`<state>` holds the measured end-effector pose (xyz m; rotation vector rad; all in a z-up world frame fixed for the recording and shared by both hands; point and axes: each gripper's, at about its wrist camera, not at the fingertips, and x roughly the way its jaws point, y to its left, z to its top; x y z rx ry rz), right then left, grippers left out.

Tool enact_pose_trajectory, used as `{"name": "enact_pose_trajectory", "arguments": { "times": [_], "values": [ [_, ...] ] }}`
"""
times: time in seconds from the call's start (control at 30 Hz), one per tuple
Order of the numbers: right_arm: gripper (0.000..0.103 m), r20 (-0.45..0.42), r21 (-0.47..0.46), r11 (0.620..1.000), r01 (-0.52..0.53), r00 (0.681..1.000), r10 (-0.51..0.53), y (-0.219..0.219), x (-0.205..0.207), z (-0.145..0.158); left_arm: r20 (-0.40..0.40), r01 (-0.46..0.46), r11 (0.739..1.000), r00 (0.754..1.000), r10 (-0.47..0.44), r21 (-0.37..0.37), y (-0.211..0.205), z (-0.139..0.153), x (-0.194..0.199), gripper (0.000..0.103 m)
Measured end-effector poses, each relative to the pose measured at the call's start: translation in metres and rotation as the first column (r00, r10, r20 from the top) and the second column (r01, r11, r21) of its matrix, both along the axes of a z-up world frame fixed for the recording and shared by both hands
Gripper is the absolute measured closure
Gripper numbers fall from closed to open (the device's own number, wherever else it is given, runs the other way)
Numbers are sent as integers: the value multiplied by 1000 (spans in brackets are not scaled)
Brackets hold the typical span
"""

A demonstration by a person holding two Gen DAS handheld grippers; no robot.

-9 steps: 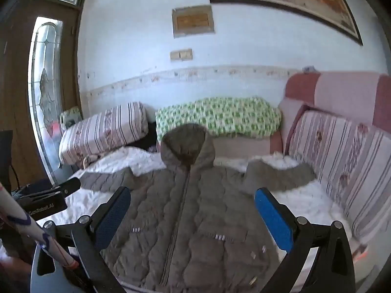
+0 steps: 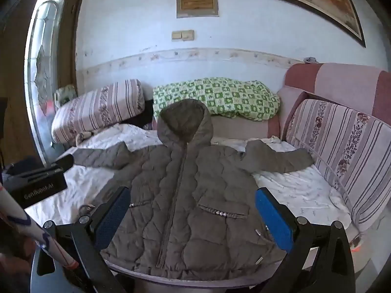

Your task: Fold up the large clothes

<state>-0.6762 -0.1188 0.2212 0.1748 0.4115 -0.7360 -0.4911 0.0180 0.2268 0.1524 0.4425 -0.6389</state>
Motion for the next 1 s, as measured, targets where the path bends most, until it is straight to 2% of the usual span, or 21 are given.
{"name": "enact_pose_trajectory", "arguments": {
  "times": [0.1, 0.13, 0.27, 0.3, 0.4, 0.53, 0.67, 0.73, 0.8, 0.87, 1.0],
  "values": [
    [0, 10, 32, 999, -9, 1000, 9, -5, 2, -13, -2, -15, 1000, 1000, 15, 11, -1, -8, 8, 0],
    [0, -3, 16, 999, -40, 999, 40, -10, 1, -17, -5, -7, 1000, 1000, 7, 17, -3, -7, 9, 0],
    [0, -102, 56, 997, -49, 993, 54, -21, 18, -31, -7, 4, 996, 1000, -3, 84, -17, -26, 12, 0],
    [0, -143, 91, 995, -36, 989, 49, -26, 21, -31, -16, 7, 995, 1000, -6, 96, -20, -28, 14, 0],
    [0, -172, 205, 972, 115, 982, -80, -32, 32, -24, -36, 13, 995, 999, -10, 103, -25, -34, 17, 0],
    [0, -132, 147, 983, 109, 987, -90, -33, 30, -32, -38, 18, 992, 999, -13, 121, -30, -42, 18, 0],
    [0, -150, 142, 983, 117, 984, -95, -33, 39, -37, -48, 25, 991, 999, -19, 134, -34, -48, 18, 0],
    [0, -185, 102, 993, 67, 982, -47, -30, 37, -42, -49, 27, 990, 999, -21, 138, -35, -50, 17, 0],
    [0, -172, 121, 987, 107, 981, -86, -30, 41, -41, -48, 30, 989, 999, -23, 142, -35, -51, 16, 0],
    [0, -189, 104, 991, 82, 980, -61, -28, 39, -44, -46, 30, 989, 999, -24, 144, -36, -51, 15, 0],
    [0, -183, 109, 989, 100, 980, -79, -27, 42, -45, -46, 30, 989, 999, -23, 145, -36, -52, 15, 0]
  ]
}}
